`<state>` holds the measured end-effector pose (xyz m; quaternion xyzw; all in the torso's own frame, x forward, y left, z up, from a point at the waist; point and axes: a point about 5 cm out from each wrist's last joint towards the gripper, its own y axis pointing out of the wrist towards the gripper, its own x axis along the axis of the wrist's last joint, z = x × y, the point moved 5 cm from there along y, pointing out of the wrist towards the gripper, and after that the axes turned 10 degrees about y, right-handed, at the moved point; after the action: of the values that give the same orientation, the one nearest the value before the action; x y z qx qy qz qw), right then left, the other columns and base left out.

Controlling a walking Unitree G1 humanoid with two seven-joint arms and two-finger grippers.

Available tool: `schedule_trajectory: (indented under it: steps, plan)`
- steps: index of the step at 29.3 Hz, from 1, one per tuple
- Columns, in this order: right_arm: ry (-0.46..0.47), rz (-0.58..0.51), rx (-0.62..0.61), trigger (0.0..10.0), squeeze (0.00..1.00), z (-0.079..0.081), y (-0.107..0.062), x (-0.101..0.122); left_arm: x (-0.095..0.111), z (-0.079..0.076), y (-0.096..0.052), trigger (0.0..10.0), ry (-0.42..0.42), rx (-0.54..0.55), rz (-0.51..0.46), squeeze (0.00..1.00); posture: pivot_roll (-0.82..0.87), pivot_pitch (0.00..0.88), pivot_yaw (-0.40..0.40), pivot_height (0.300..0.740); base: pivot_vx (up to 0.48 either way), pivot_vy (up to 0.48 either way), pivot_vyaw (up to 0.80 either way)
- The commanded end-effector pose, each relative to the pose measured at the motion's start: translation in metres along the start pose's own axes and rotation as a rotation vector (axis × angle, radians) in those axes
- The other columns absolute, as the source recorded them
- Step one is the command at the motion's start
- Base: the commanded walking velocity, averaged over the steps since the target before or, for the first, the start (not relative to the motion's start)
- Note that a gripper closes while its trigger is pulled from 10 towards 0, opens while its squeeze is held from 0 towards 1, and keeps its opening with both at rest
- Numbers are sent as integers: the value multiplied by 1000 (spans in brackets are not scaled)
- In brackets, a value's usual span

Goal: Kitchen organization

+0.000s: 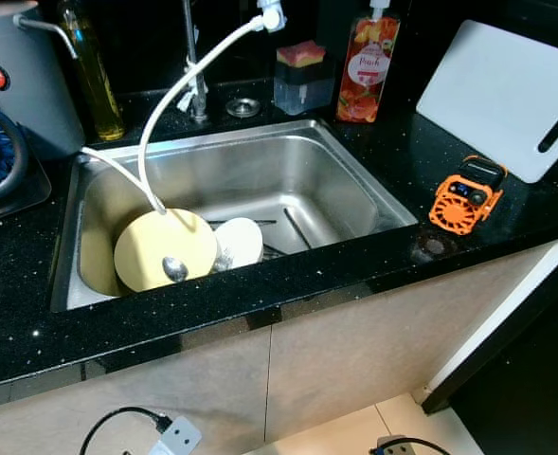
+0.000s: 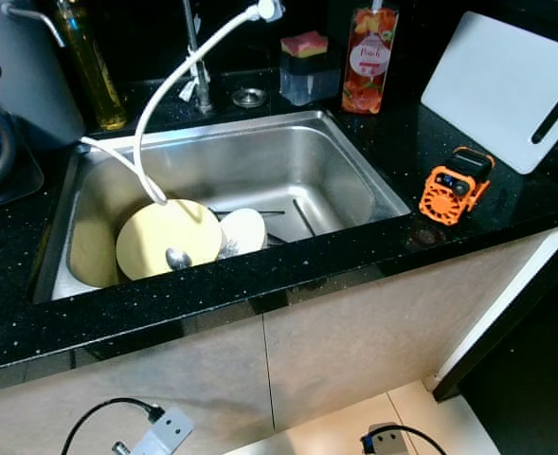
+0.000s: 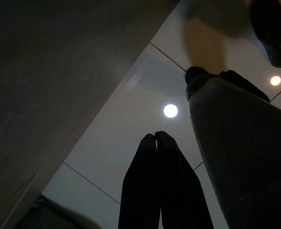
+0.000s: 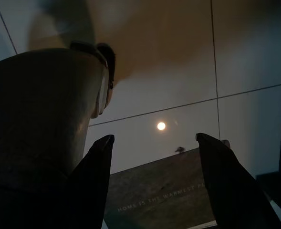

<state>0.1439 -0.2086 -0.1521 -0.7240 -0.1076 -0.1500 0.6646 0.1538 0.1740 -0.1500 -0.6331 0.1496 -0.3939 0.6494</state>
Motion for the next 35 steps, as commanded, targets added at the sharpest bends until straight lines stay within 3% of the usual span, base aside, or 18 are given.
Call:
schedule_trajectory:
  steps: [1,18,26,35]
  plan:
    - [-4,15,15,10000,0,5,0,-3,-38,-37,-2,10000,-23,-96,131,0,43,11,-17,740,-334,0,0]
    - [-13,3,14,10000,0,4,0,0,-36,-36,-2,10000,-39,-88,126,0,46,3,-25,740,-349,0,0]
    - [37,-3,67,10000,0,10,0,0,-36,-36,-2,10000,-53,-79,122,0,43,6,-23,740,-203,0,0]
    - [-15,8,84,10000,0,11,0,0,-36,-34,-1,10000,-77,-60,119,0,44,5,-28,740,0,0,703]
